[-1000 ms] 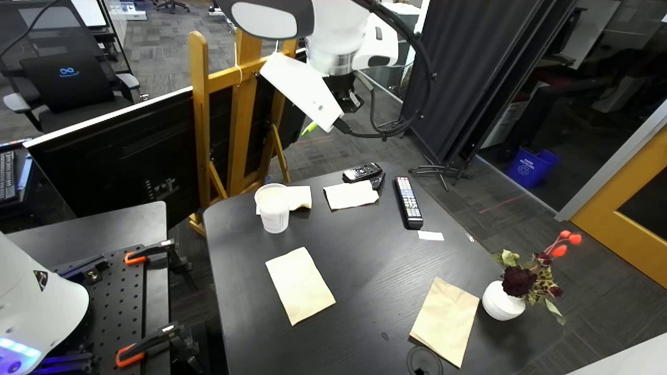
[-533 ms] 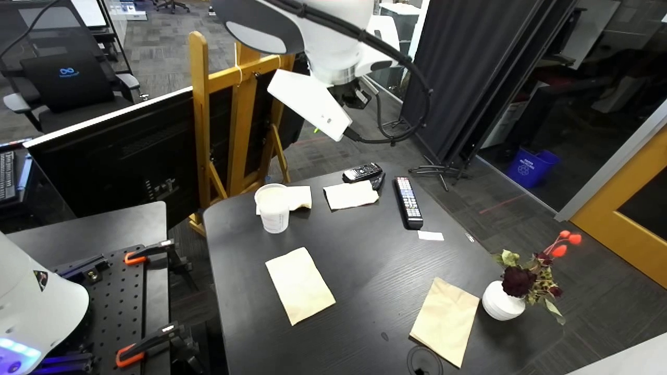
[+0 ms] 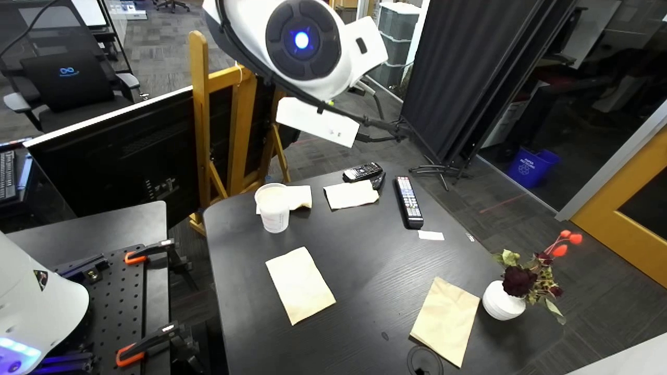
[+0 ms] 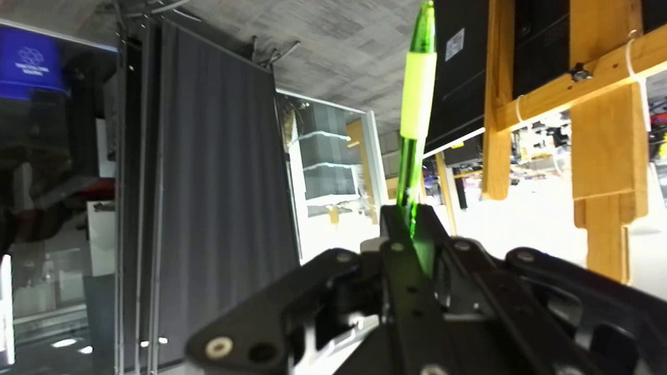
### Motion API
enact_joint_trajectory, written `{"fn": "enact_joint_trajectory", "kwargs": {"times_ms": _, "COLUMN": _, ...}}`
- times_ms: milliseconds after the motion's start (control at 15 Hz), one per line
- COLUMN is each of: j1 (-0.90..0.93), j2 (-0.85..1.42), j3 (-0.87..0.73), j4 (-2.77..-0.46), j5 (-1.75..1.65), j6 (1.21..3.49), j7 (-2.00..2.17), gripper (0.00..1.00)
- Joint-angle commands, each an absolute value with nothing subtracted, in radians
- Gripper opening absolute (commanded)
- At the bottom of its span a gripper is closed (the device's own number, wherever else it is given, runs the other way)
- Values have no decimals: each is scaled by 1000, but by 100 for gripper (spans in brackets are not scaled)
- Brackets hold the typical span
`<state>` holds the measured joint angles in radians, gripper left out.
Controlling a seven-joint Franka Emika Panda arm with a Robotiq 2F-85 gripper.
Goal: Pick up the pen and put it in the cup
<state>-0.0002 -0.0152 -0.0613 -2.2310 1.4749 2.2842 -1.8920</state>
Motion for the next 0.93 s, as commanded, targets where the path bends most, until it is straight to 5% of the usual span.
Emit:
{"fn": "enact_joint_trajectory", "kwargs": {"times_ms": 0, "j1": -37, "j2": -47, "j3": -75, "j4": -2319, "j5": 1532, "j6": 2054, "j7": -2011, "gripper": 3}}
{"fn": "enact_joint_trajectory", "kwargs": {"times_ms": 133, "j1": -34, "j2": -16, "j3": -64, "j4": -2289, "j5": 1507, "j6": 2079, "j7": -1973, "gripper": 10}}
{"fn": "enact_joint_trajectory", "kwargs": {"times_ms": 867, "j1": -71, "j2": 4, "j3": -92, "j4": -2341, "j5": 1533, "j6": 1908, "j7": -2146, "gripper": 3}}
